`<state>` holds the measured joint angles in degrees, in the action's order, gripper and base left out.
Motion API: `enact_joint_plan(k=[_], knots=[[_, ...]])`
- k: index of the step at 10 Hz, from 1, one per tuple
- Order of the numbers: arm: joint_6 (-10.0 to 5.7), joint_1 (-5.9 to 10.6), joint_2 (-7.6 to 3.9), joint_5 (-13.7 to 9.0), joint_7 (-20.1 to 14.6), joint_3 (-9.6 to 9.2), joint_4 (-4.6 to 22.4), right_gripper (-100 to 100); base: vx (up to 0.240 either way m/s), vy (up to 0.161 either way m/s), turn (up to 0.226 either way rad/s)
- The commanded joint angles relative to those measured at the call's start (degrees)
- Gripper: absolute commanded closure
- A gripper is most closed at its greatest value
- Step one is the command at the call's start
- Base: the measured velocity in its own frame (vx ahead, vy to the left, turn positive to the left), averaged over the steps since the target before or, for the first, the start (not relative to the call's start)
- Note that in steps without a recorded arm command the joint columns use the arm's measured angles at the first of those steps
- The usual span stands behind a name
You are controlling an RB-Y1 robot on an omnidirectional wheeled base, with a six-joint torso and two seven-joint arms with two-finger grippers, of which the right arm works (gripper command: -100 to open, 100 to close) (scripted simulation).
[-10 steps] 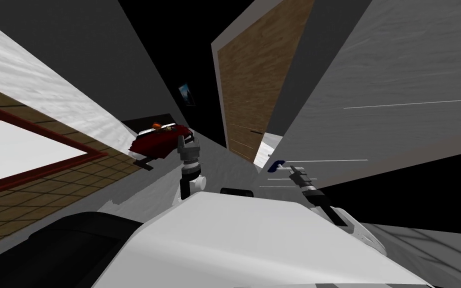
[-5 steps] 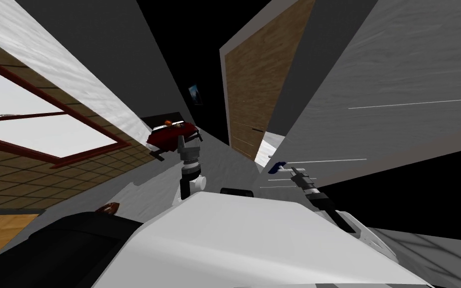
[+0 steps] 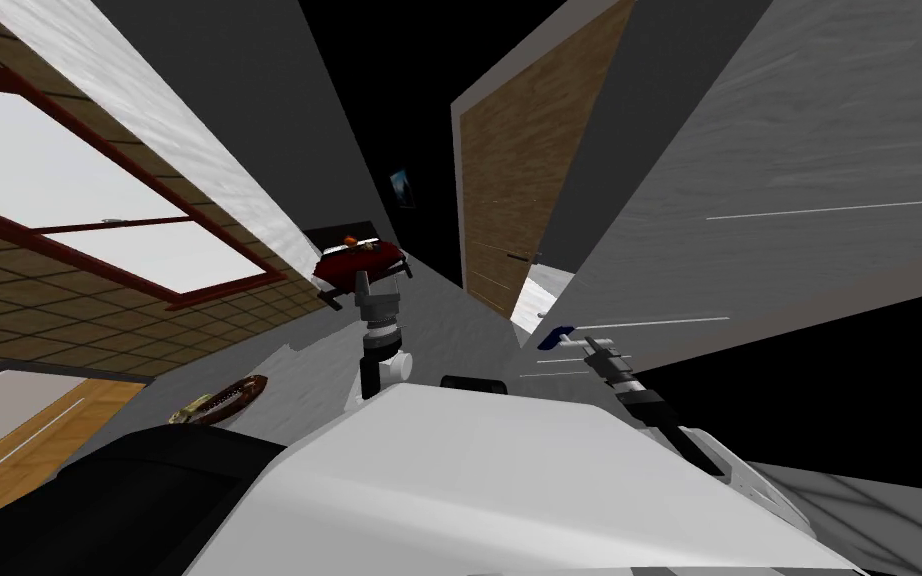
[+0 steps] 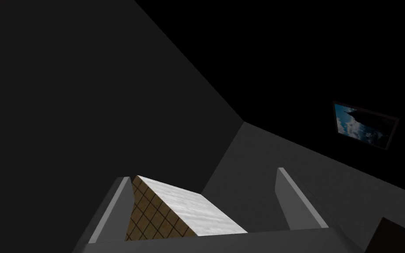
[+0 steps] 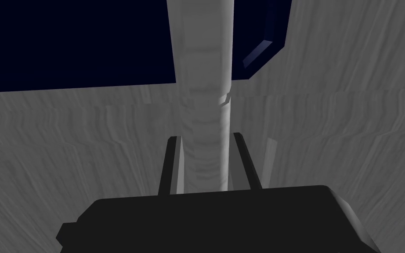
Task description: Pull the door open
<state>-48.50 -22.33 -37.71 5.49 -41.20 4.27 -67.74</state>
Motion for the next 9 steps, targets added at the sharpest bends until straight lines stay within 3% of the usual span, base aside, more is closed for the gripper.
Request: enact_joint_plan(k=[1, 8, 9], knots=[[-1.28, -0.25, -0.15, 0.23, -0.31, -0.39, 0.31, 100, -0.219, -0.094, 0.176], [-5.88, -0.73, -1.53, 0.76, -1.57, -0.85, 2.65, 100, -0.197, -0.086, 0.139], [-5.18, -0.52, -1.63, 0.63, -1.43, -0.53, 2.63, 100, -0.081, -0.028, 0.016]])
